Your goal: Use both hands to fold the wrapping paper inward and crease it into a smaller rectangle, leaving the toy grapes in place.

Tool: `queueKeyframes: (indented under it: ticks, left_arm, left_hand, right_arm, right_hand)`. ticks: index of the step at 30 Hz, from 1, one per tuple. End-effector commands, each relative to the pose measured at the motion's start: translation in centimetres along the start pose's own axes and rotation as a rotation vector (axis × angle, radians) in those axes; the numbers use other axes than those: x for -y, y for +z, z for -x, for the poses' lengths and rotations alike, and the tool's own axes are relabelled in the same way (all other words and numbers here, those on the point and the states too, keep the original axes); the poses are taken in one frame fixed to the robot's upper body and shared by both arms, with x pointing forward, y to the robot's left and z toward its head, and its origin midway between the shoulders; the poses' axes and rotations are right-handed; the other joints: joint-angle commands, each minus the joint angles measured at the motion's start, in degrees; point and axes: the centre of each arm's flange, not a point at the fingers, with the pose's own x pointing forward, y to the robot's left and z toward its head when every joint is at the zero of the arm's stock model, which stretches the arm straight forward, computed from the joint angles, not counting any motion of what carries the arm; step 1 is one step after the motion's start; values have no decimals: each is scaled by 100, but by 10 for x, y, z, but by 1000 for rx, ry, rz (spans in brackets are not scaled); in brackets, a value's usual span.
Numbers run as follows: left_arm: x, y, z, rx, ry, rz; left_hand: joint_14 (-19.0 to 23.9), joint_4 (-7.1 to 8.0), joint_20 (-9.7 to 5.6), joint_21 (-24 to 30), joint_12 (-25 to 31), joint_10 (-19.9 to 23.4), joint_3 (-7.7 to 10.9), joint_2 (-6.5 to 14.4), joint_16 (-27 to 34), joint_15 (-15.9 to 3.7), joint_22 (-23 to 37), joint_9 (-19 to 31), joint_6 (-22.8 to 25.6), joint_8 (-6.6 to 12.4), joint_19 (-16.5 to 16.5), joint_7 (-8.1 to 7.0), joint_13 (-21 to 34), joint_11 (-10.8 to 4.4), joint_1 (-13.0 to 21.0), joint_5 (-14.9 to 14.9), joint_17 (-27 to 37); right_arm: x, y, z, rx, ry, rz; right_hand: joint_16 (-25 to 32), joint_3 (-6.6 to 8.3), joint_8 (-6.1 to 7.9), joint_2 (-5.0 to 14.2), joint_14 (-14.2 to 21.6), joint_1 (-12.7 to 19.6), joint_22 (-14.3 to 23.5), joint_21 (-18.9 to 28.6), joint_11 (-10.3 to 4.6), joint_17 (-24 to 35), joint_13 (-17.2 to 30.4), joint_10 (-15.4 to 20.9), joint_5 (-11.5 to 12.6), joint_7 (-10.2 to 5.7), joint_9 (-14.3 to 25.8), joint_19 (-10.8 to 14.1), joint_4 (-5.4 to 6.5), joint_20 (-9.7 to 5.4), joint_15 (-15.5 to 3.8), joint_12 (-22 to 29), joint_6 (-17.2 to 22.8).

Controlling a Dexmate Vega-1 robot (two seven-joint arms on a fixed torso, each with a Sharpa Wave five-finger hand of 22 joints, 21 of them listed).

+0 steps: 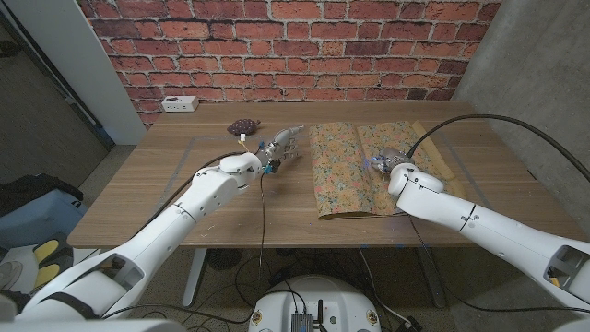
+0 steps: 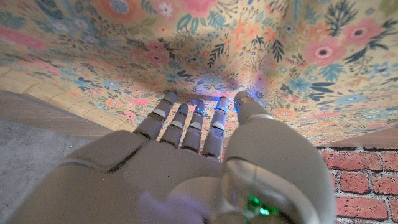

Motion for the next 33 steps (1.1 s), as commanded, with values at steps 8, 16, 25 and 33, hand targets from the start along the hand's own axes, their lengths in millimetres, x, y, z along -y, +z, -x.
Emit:
queueKeyframes:
  ticks: [8, 16, 25, 33]
  left_arm:
    - [15, -25, -21, -68, -208, 386]
    - [28, -29, -38, 40, -330, 571]
    - [41, -31, -51, 197, -371, 658]
    - [44, -31, -58, 241, -344, 682]
  left_hand:
    - [-99, -1, 103, 19, 6, -290, -12, -34, 28, 113, 16, 16, -449, -20, -60, -46, 17, 11, 48, 35, 17]
    - [-145, 4, 148, 45, 43, -336, -12, -26, 36, 24, 15, 19, -623, -2, -13, -156, 24, 2, 50, 32, 18]
    - [-109, -40, 152, 150, 3, -1107, 55, 36, 57, -188, 27, 27, -1463, -8, 327, -907, 51, -182, 222, 31, 14]
    - [148, -97, -222, 272, 52, -1602, 152, 99, 109, -388, 64, 37, -2280, 9, 625, -1370, 74, -302, 480, 52, 10]
  right_arm:
    - [0, 2, -4, 6, -1, -4]
    - [-2, 1, -7, 3, 2, -10]
    - [-2, -1, -10, 2, 5, -13]
    - [-1, -1, -12, 7, 4, -17]
  right_hand:
    - [27, 59, -4, -9, 70, 80, 32, 45, 58, 9, 8, 41, 3, 20, 14, 77, 10, 30, -117, 40, 36]
    - [27, 62, -3, -15, 70, 86, 32, 45, 41, 7, 8, 50, 1, 27, 14, 82, 6, 30, -117, 42, 48]
    - [28, 65, -4, -17, 74, 92, 32, 44, 34, 6, 8, 53, -1, 29, 15, 86, 3, 32, -121, 40, 55]
    - [30, 68, -5, -17, 76, 94, 33, 42, 42, 6, 8, 69, -2, 30, 15, 88, 3, 33, -126, 45, 59]
